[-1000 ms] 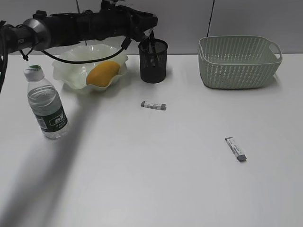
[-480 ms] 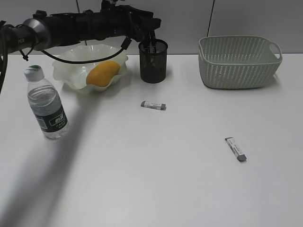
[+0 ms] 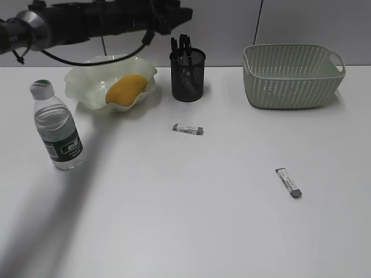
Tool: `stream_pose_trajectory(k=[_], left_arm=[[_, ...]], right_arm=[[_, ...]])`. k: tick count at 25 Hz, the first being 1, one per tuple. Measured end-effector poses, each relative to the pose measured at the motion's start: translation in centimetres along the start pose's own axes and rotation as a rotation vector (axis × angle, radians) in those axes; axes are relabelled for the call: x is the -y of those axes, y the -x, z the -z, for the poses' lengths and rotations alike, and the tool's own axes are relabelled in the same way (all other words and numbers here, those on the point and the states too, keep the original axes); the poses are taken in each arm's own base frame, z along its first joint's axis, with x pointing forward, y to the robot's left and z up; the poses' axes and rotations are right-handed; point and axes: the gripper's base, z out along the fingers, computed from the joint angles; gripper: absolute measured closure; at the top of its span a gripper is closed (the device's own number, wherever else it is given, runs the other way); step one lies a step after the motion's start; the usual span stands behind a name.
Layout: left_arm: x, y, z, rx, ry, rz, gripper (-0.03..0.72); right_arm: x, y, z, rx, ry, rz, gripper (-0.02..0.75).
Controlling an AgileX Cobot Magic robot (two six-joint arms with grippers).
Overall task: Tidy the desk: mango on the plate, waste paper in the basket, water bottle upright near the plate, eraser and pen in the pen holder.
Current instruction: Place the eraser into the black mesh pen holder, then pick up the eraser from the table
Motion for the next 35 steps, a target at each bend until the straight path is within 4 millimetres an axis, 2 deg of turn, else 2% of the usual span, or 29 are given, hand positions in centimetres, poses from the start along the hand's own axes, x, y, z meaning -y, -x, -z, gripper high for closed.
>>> stream_pose_trajectory(k=[4,6,9,12,15,19,21,23,24,29,33,35], left_arm=[[-1.3,4.7,2.5,0.063,0.025,0.101,0.276],[-1.5,7.3,3.9,0.036,0.031,0.121,0.315],[-0.5,10.7,5.7,-0.104,0.032,0.070,0.382],[0.9,13.6,7.7,-0.261,0.097,0.070,0.409],[2.1,15.3,10.3,-0.402,0.203,0.091,0.422],[4.4,15.2,14.0,-0.595,0.350,0.133,0.446],[6.2,14.1,16.0,-0.705,0.416,0.143,0.451],[8.6,14.7,18.9,-0.738,0.486,0.151,0.452],[9.6,14.4,20.3,-0.757,0.523,0.169,0.452],[15.7,15.4,27.9,-0.690,0.653,0.262,0.433],[20.8,15.3,33.4,-0.618,0.711,0.381,0.328],[23.2,14.6,35.9,-0.589,0.729,0.421,0.300]], right_arm=[[0.0,0.0,0.0,0.000,0.000,0.000,0.440],[0.0,0.0,0.0,0.000,0.000,0.000,0.442],[0.0,0.0,0.0,0.000,0.000,0.000,0.444],[0.0,0.0,0.0,0.000,0.000,0.000,0.447],[0.0,0.0,0.0,0.000,0.000,0.000,0.447],[0.0,0.0,0.0,0.000,0.000,0.000,0.448],[0.0,0.0,0.0,0.000,0.000,0.000,0.448],[0.0,0.0,0.0,0.000,0.000,0.000,0.448],[0.0,0.0,0.0,0.000,0.000,0.000,0.448],[0.0,0.0,0.0,0.000,0.000,0.000,0.449],[0.0,0.0,0.0,0.000,0.000,0.000,0.449],[0.0,0.0,0.0,0.000,0.000,0.000,0.449]])
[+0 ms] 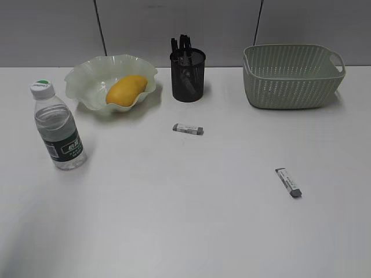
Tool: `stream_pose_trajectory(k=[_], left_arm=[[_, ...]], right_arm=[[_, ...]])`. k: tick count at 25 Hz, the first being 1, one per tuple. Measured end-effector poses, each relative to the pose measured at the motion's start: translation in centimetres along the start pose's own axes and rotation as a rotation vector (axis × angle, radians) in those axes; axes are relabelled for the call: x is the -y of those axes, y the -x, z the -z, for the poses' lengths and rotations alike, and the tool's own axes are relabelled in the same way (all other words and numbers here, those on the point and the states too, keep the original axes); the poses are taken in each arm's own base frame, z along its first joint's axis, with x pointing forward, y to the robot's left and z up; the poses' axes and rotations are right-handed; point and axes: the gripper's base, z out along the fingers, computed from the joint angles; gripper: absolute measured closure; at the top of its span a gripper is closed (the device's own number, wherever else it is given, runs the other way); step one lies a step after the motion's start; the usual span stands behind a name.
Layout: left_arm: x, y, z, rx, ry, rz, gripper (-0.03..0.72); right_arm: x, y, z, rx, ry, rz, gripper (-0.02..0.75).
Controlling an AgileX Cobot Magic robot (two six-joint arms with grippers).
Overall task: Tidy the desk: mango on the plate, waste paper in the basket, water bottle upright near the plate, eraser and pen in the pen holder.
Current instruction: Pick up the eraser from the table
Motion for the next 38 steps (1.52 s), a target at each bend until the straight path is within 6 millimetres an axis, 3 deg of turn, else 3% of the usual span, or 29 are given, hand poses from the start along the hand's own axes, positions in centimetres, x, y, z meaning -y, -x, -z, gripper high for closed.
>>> stream_pose_trajectory(k=[2,5,8,11,19,23,29,33,38], left_arm=[[-0.3,-2.7,2.9,0.064,-0.006,0.029,0.289],[-0.7,-6.4,5.0,0.118,-0.005,0.038,0.288],[-1.3,-9.4,5.9,0.175,0.027,0.028,0.288],[-1.7,-12.1,5.4,0.163,0.051,0.027,0.288],[-2.0,-14.0,7.0,0.258,0.058,0.028,0.369],[-2.1,-15.8,7.4,0.281,0.055,0.033,0.379],[-2.1,-16.0,7.6,0.289,0.069,0.041,0.379],[-2.0,-16.0,7.6,0.291,0.092,0.056,0.383],[-2.1,-16.0,7.6,0.292,0.108,0.060,0.390]], right_arm=[[0.0,0.0,0.0,0.000,-0.001,0.000,0.449],[0.0,0.0,0.0,0.000,-0.001,0.000,0.449],[0.0,0.0,0.0,0.000,-0.001,0.000,0.449],[0.0,0.0,0.0,0.001,-0.001,0.000,0.449],[0.0,0.2,-0.4,-0.025,-0.002,0.003,0.449],[-0.2,1.8,-1.8,-0.078,-0.002,0.020,0.449],[-0.9,5.4,-6.8,-0.140,0.007,0.067,0.377],[-1.5,7.4,-12.3,-0.241,0.012,0.077,0.321],[-1.4,7.9,-21.2,-0.467,-0.052,0.071,0.276]])
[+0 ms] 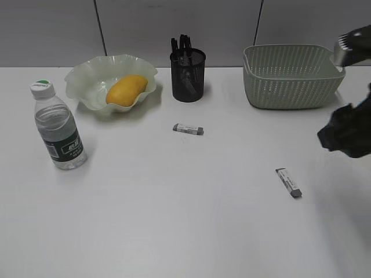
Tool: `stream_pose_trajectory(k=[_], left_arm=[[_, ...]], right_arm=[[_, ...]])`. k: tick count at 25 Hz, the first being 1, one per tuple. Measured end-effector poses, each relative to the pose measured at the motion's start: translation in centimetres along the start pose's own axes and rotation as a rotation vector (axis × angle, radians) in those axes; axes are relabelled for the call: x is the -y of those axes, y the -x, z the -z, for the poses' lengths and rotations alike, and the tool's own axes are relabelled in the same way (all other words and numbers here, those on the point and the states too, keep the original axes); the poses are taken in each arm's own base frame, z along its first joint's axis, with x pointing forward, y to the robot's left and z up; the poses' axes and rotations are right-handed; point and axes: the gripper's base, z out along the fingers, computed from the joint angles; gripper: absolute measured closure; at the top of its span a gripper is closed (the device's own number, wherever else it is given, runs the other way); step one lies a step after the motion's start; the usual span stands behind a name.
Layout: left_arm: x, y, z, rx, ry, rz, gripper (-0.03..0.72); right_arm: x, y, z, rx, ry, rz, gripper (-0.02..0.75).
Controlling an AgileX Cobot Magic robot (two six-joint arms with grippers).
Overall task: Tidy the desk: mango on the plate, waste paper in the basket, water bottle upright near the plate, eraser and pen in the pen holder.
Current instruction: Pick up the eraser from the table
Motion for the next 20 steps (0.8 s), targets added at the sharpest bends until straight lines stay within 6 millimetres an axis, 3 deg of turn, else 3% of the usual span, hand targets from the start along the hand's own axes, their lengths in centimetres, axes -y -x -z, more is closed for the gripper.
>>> stream_pose_trajectory(k=[4,8,14,20], left_arm=[[0.0,0.0,0.0,0.001,0.005,-0.004,0.390],[-0.1,0.0,0.0,0.001,0.006,-0.004,0.391],[0.0,0.0,0.0,0.001,0.011,0.000,0.403],[0.0,0.0,0.0,0.001,0.012,0.000,0.445]], right_arm=[[0.4,1.4,-6.7,-0.181,-0.033,-0.003,0.243],[0.3,1.9,-11.2,-0.288,-0.034,-0.007,0.237],[1.2,1.1,-15.3,-0.409,-0.044,-0.093,0.232],[1.4,0.4,-16.6,-0.446,-0.010,-0.130,0.232]])
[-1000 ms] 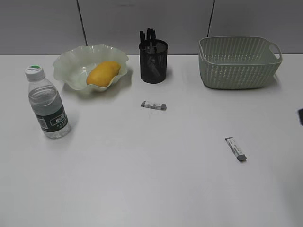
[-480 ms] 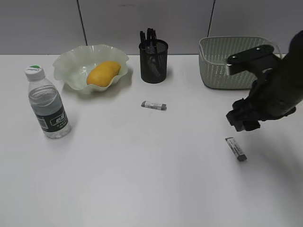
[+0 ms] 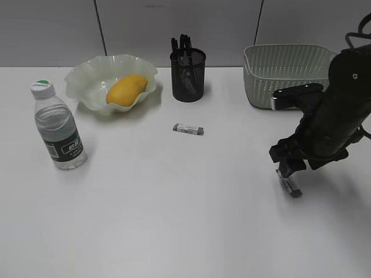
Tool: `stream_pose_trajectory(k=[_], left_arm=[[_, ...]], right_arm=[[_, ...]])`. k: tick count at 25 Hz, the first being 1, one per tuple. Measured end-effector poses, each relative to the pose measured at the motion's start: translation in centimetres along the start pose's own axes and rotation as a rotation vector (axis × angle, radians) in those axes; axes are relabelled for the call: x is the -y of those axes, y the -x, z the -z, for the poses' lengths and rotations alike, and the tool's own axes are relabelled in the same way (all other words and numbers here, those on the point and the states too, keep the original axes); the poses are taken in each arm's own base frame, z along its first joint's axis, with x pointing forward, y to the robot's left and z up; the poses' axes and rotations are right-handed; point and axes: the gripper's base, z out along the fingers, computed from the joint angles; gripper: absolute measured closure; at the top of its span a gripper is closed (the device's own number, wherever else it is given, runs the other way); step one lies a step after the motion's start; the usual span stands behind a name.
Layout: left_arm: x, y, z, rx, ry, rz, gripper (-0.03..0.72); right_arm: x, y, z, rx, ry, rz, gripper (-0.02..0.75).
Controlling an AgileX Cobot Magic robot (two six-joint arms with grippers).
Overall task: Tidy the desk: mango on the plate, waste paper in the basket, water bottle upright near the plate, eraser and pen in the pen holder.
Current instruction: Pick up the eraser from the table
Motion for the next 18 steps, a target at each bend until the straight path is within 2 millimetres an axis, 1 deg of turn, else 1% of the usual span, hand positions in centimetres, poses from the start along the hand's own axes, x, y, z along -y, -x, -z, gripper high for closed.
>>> stream_pose_trajectory(k=[3,7,9,18], left_arm=[[0.0,0.0,0.0,0.000,0.000,0.000,0.449],[0.0,0.0,0.0,0.001,0.000,0.000,0.450],[0.0,0.0,0.0,0.001,0.000,0.000,0.450],[0.0,0.0,0.0,0.001,0.000,0.000,0.452]], right_arm=[[-0.3,0.1,-0.3,0.000,0.036,-0.012,0.232],[-0.5,0.4,-1.4,-0.023,0.045,-0.011,0.232],[-0.5,0.3,-1.8,-0.033,0.046,-0.012,0.244],[-0.6,0.0,-3.3,-0.067,0.043,-0.009,0.377]])
